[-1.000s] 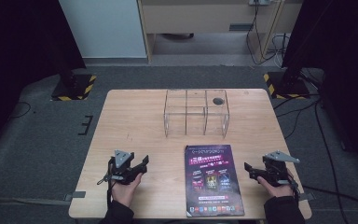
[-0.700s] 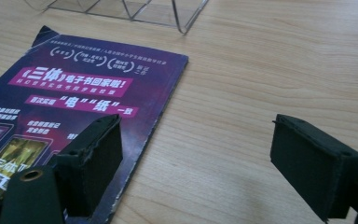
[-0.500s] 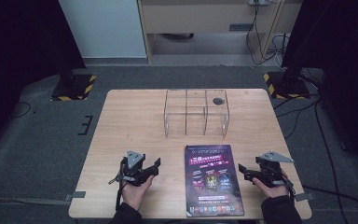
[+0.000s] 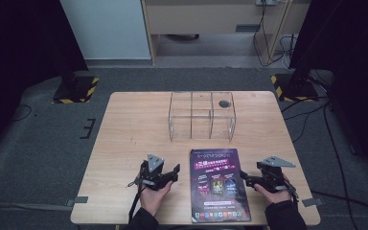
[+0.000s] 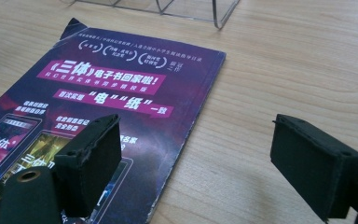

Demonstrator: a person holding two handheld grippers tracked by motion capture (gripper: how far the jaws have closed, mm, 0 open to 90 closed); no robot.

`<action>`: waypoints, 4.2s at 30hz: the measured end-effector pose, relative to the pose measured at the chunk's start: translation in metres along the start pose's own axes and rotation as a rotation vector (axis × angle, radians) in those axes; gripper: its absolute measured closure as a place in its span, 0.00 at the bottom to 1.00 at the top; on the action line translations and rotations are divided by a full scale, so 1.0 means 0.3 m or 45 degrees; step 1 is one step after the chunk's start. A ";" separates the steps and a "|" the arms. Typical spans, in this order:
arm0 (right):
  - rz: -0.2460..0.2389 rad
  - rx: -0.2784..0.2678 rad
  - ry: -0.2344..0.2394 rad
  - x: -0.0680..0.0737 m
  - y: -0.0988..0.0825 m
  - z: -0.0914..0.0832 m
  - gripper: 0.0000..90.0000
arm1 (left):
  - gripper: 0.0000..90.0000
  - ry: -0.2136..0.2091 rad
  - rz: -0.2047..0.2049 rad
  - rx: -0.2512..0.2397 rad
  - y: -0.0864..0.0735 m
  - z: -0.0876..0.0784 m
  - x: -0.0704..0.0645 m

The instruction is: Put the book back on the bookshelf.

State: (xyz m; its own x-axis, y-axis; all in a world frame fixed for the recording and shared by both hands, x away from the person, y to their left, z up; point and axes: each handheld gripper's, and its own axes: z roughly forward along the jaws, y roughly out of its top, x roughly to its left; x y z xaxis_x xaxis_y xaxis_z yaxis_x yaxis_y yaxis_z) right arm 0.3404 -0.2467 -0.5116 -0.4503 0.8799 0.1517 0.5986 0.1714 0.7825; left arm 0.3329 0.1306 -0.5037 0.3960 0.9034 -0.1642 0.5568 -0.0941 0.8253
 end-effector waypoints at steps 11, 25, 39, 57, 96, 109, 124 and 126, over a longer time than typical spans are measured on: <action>0.001 0.015 0.033 0.018 -0.009 0.022 0.18 | 0.36 -0.035 0.013 0.064 -0.007 0.072 -0.070; -0.016 0.043 0.081 0.044 -0.025 0.055 0.20 | 0.37 -0.093 -0.021 0.132 -0.025 0.139 -0.138; -0.021 0.083 0.125 0.070 -0.037 0.088 0.24 | 0.40 -0.090 -0.018 0.166 -0.036 0.179 -0.173; -0.029 0.057 0.126 0.087 -0.048 0.098 0.27 | 0.37 -0.114 -0.091 0.123 -0.038 0.199 -0.189; 0.050 0.037 0.174 0.064 -0.049 0.093 0.32 | 0.93 -0.297 -0.020 0.067 0.003 0.158 -0.211; 0.086 0.006 0.242 0.033 -0.038 0.055 0.29 | 0.93 -0.363 0.005 -0.097 0.047 0.081 -0.228; 0.158 0.010 0.477 0.066 -0.036 0.089 0.28 | 0.93 -0.391 0.043 -0.220 0.110 -0.005 -0.242; 0.162 0.015 0.510 0.070 -0.034 0.098 0.29 | 0.93 -0.391 0.039 -0.223 0.111 -0.005 -0.243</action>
State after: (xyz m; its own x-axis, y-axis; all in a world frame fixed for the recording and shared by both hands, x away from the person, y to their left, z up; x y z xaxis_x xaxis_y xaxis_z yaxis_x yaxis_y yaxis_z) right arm 0.3442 -0.2170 -0.5342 -0.5929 0.6527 0.4717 0.6728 0.0796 0.7355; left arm 0.3214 0.0624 -0.4634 0.6264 0.7311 -0.2706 0.4181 -0.0221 0.9081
